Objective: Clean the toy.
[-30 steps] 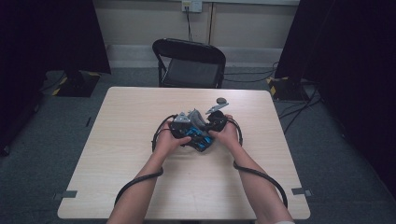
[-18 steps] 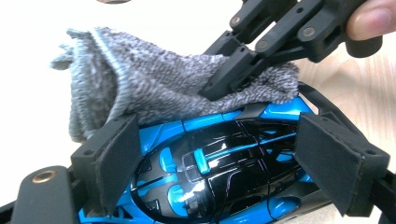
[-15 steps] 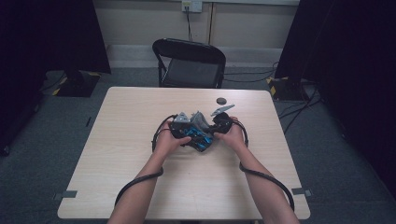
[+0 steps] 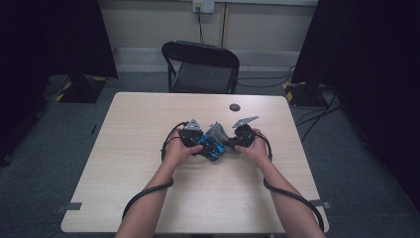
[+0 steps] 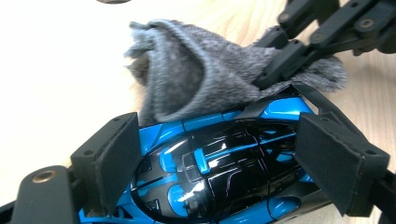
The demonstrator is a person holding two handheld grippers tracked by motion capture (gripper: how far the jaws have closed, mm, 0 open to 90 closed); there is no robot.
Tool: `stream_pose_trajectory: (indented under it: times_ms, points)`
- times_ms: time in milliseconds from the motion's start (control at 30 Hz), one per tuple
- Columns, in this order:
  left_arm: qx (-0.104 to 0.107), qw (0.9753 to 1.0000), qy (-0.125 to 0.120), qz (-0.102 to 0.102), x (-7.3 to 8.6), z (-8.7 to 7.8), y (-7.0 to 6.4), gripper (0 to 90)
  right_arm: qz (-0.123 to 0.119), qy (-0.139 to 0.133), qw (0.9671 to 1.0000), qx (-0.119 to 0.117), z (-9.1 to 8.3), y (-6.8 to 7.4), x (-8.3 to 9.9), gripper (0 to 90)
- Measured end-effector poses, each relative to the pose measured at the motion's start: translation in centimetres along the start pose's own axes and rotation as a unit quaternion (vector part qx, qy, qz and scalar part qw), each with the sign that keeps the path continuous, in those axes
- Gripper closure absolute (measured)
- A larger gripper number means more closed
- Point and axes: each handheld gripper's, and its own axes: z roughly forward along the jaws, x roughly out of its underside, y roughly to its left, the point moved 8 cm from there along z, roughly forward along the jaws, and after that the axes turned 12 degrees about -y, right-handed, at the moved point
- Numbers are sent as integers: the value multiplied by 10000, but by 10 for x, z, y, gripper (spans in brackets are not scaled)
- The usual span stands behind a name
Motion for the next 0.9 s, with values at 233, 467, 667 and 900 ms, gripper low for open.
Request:
stream_pose_trajectory:
  times_ms: [233,467,667,900]
  points:
    - [6,10000,41,-36,-1,1,-1,147,67,-47,10000,-2,-19,2,12,787]
    - [-6,10000,65,-29,-1,1,-1,148,78,-48,10000,-4,-33,6,22,787]
    - [-24,10000,76,-13,-1,0,-1,151,28,49,10000,-8,-39,8,25,787]
    - [-33,10000,88,-14,-1,0,-1,153,-7,130,9999,-44,-48,11,30,787]
